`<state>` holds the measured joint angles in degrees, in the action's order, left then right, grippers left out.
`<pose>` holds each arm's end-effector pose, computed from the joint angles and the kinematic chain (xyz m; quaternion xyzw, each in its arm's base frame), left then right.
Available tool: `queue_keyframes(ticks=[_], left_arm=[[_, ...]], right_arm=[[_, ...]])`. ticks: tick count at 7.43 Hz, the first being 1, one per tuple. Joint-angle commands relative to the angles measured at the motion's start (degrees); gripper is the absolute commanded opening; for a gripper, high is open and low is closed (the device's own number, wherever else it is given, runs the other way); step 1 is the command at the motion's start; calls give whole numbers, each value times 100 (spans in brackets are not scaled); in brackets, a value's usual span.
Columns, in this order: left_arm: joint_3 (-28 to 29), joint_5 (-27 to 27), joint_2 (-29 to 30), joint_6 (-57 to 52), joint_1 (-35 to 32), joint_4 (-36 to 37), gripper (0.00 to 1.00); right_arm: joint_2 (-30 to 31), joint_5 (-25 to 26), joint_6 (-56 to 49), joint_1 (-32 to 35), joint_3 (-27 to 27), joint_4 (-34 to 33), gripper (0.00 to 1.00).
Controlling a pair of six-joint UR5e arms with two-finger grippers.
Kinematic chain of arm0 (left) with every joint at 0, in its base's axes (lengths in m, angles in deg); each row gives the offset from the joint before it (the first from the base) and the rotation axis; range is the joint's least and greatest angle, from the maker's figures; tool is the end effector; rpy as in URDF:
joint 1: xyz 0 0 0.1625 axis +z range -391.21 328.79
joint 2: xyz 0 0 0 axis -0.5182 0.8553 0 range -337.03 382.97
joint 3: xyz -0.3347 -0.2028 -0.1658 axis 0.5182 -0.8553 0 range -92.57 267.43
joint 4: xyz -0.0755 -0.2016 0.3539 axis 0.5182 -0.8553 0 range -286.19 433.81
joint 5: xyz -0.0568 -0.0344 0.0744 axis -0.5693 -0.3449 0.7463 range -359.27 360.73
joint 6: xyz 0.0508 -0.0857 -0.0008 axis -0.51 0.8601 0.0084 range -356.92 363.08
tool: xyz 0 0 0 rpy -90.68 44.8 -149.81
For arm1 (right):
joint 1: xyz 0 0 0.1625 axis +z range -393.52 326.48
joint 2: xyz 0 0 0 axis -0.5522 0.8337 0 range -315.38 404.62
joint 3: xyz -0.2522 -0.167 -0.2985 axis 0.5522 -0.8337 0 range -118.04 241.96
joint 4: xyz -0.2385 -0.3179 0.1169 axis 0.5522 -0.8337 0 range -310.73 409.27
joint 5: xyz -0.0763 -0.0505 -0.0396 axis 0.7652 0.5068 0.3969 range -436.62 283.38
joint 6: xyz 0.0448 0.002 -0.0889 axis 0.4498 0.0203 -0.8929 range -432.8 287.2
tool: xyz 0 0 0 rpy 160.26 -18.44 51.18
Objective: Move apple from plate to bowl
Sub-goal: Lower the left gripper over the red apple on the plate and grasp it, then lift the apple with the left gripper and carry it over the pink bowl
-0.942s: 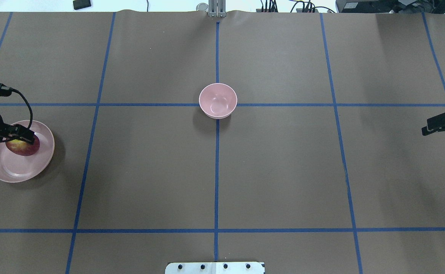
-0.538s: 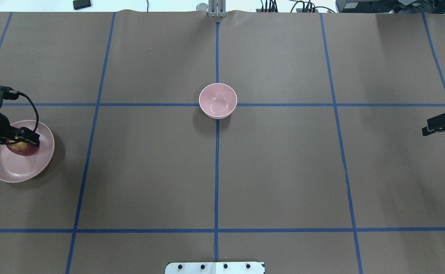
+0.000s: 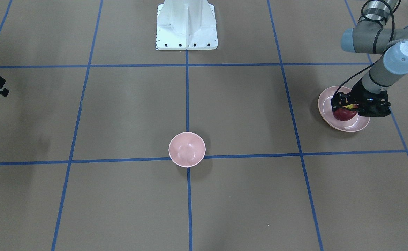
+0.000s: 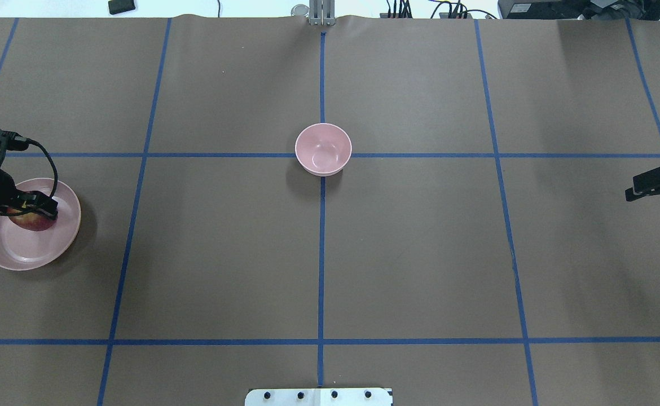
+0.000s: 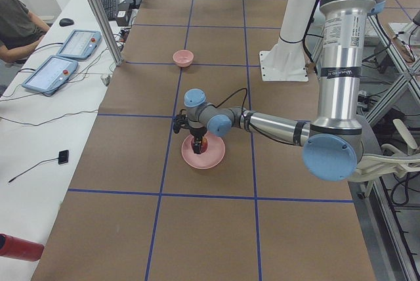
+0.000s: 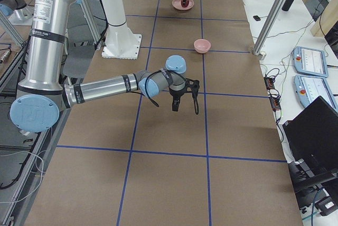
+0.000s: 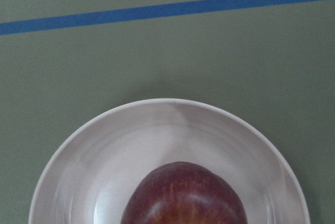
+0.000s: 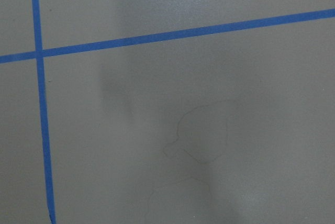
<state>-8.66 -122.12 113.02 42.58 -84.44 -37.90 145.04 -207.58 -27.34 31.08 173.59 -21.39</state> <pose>0.2464 -0.4622 0.5729 0.0121 0.3584 0.0458 0.9324 -0.1239 -0.4193 0.5183 0.0054 -0.4181 0.0665 0.9060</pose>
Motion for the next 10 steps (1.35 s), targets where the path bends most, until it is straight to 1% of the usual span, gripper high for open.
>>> queue_keyframes(ticks=[1, 2, 3, 4, 5, 6, 7, 8, 9, 10], left_arm=[[-50, -80, 13, 5, -3, 17, 10], [-155, -429, -5, -21, -21, 78, 0], [-208, -772, -31, -83, -378, 88, 0], [-357, -871, -75, -83, -677, 105, 0], [-689, -1064, -58, -83, -767, 506, 0], [-1127, -1013, 386, -5, -768, 1519, 0], [-1236, -978, 913, 48, -716, 2130, 0], [-1246, -934, 1292, 719, -454, 2188, 0], [-1194, -925, 1853, 1456, -34, 2223, 0], [-1115, -673, 2398, 2081, 336, 2345, 0]], right_arm=[[-5, -26, 24, 0, 17, 9, 100], [-31, 0, 24, 0, -9, 9, 100], [-57, 35, 24, -9, -44, 9, 100], [-66, 44, 24, -9, -27, 9, 100], [-75, 45, 33, -9, -27, 9, 100], [-32, 45, 7, 26, -27, 17, 100], [-5, 45, -45, 105, -44, 18, 100], [21, 45, -81, 184, -105, 18, 100], [152, 36, -481, 341, -158, 18, 100], [136, -43, -877, 586, -376, 9, 100]])
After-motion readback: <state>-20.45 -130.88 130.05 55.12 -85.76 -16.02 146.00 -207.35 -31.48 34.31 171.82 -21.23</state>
